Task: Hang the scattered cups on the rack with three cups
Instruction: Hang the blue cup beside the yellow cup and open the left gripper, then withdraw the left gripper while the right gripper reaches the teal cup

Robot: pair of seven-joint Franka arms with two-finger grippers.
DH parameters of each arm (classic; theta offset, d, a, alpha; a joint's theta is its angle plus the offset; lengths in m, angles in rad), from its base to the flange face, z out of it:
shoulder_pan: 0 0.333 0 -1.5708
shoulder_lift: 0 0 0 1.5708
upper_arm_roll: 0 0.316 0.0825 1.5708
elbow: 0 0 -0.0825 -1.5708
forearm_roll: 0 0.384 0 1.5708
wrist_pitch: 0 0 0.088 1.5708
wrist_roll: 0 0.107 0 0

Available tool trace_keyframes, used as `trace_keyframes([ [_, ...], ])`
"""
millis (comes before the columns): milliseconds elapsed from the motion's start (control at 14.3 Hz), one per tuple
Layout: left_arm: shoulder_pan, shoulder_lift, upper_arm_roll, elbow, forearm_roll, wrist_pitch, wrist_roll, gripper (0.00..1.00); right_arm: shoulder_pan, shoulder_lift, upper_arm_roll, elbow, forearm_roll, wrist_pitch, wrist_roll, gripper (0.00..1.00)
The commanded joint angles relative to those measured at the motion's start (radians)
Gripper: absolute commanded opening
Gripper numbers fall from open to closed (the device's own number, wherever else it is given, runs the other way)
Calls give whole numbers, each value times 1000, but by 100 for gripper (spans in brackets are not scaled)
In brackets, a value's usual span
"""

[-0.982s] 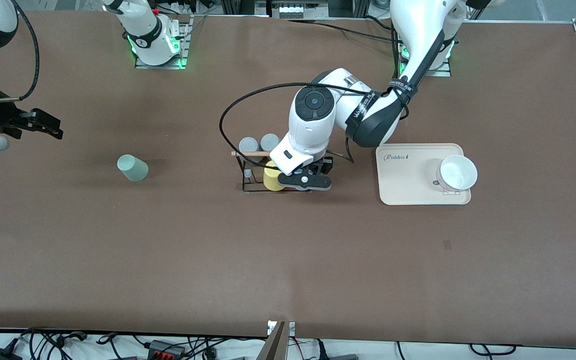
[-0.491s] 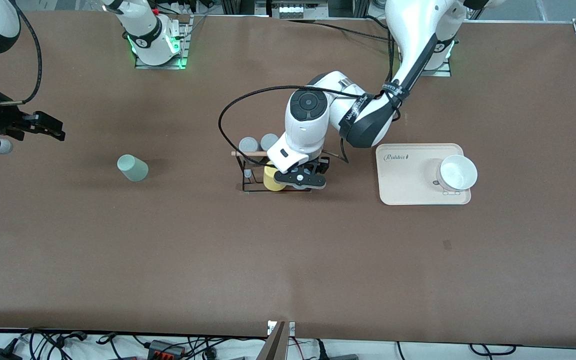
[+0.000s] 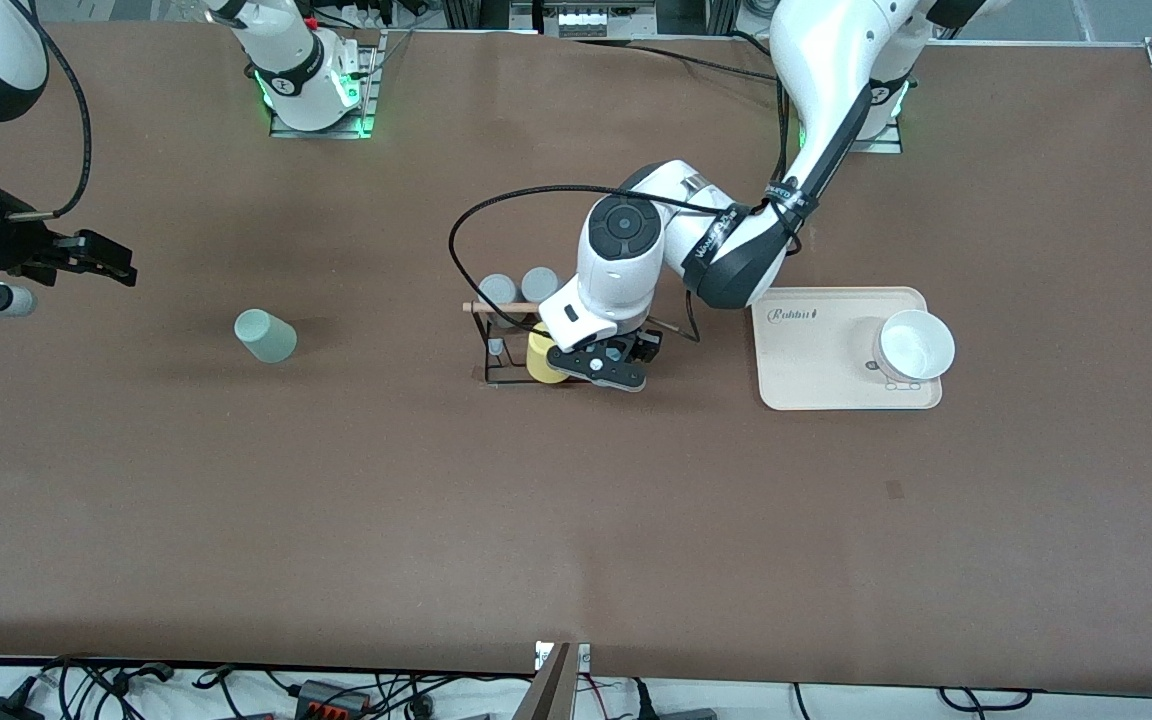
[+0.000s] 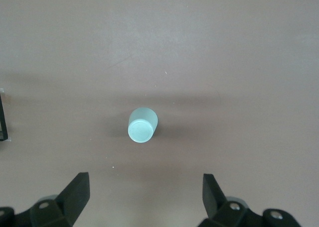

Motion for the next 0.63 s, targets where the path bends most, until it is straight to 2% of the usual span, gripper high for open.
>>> trace_keyframes([
  [0, 4, 0, -3, -12, 23, 13, 24, 31, -4, 11, 4, 14, 15, -13, -22, 100],
  [280, -1, 9, -3, -12, 23, 14, 24, 32, 3, 29, 6, 14, 13, -72, -16, 100],
  [351, -1, 9, -1, -12, 25, 16, 25, 33, -7, 37, 4, 13, 15, -74, -18, 100],
  [421, -1, 9, -1, -12, 25, 31, 25, 39, -10, 58, 4, 13, 16, -74, -16, 100],
  [491, -1, 9, -1, -12, 25, 36, 24, 56, -8, 75, 4, 13, 19, -71, -13, 100],
  [561, -1, 9, -1, -12, 25, 36, 25, 91, -4, 86, 4, 14, 18, -60, -6, 100],
])
